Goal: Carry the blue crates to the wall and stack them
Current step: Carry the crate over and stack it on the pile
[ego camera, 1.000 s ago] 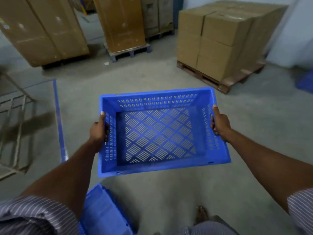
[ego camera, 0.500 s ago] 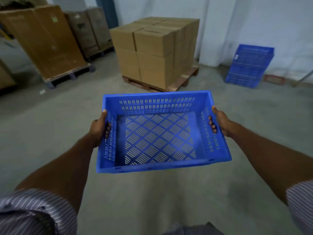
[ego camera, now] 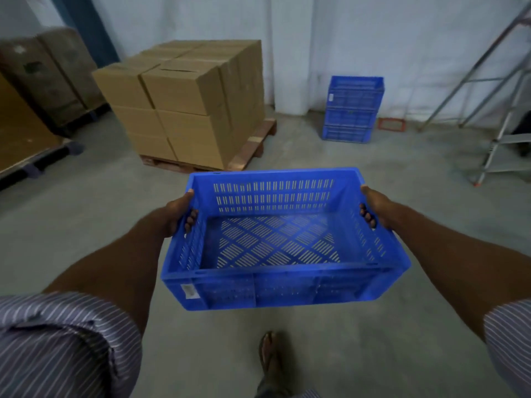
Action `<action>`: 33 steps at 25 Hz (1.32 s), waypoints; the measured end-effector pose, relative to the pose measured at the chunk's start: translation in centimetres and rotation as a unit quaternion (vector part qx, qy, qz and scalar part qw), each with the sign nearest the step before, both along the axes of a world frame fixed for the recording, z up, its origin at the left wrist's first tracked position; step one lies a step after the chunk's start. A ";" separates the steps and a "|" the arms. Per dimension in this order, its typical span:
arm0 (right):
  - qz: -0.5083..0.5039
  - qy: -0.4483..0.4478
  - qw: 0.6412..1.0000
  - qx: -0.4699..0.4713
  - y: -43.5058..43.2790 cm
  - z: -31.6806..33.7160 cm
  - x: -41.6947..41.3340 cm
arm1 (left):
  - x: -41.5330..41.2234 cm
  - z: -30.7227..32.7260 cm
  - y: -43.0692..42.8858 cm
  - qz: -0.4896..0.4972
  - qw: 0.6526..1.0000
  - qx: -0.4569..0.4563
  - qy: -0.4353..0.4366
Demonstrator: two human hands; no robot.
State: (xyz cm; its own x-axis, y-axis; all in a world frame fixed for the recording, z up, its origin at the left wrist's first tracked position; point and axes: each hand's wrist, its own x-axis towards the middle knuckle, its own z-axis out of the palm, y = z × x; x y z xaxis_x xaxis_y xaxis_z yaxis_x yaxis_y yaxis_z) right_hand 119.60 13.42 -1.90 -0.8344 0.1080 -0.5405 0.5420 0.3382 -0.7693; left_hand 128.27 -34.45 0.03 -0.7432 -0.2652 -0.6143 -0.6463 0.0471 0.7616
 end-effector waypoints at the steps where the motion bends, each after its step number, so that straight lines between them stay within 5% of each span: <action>1: -0.012 -0.001 1.000 0.006 0.6 -0.4 -1.6 | -2.8 -0.4 0.4 -0.010 1.000 0.003 0.000; 15: -0.272 0.142 0.948 0.080 6.8 0.7 -27.0 | -39.9 0.0 10.0 -0.037 0.966 -0.083 0.241; 33: -0.251 0.133 0.957 0.051 21.2 2.1 -77.3 | -91.3 0.2 23.3 -0.067 0.974 -0.074 0.205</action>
State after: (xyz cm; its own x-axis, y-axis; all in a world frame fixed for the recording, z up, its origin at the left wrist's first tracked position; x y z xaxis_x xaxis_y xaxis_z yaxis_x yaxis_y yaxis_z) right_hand 42.25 34.61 0.18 -0.7698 0.5730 -0.2812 0.4460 0.1677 -0.8792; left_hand 36.93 -11.17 0.19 -0.9523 -0.2110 -0.2206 -0.2690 0.2390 0.9330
